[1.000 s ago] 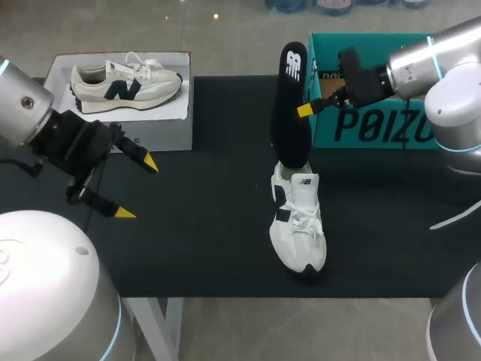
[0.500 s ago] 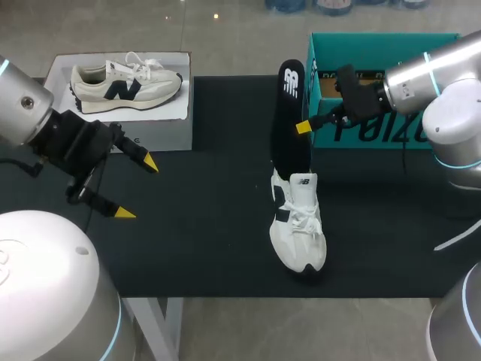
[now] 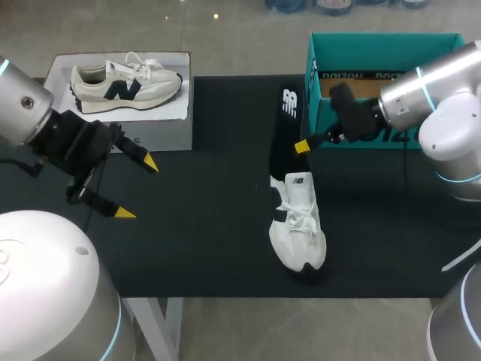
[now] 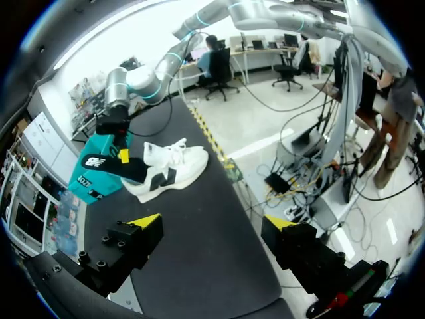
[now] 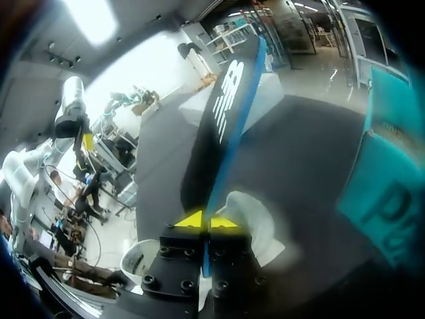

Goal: Take the shoe out of the shoebox, open the shoe tongue, remove and reinsert the insole, then place the shoe into the shoebox

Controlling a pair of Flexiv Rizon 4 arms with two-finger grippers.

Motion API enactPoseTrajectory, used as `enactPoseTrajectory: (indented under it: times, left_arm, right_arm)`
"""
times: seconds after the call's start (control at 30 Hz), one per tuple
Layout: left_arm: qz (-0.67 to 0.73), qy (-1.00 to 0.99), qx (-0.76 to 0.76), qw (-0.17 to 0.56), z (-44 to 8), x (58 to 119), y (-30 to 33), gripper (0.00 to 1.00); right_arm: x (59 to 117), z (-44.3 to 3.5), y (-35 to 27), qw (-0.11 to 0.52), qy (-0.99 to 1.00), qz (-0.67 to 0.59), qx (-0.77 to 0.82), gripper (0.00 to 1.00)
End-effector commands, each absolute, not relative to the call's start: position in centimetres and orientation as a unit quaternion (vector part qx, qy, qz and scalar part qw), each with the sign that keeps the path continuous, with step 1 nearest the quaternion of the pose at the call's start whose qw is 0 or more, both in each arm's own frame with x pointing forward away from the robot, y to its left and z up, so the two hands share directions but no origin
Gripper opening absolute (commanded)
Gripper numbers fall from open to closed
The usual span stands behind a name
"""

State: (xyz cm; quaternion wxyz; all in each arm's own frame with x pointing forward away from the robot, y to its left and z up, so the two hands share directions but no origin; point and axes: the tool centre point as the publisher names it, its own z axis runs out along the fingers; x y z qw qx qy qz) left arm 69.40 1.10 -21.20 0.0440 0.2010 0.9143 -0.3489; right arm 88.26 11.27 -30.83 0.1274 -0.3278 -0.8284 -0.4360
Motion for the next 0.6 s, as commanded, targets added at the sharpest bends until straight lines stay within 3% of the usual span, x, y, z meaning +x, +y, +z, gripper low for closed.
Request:
enactPoseTrajectory:
  times: [0.03, 0.6]
  left_arm:
    - [-0.348, 0.915, 0.201, 0.043, -21.2, 69.4, 1.1, 1.0]
    - [-0.348, 0.915, 0.201, 0.043, -21.2, 69.4, 1.1, 1.0]
  right_arm:
    - [87.7, -31.2, 11.5, 0.127, -0.831, -0.428, -0.332, 0.0]
    - [84.7, -33.2, 11.0, 0.148, -0.832, -0.404, -0.351, 0.0]
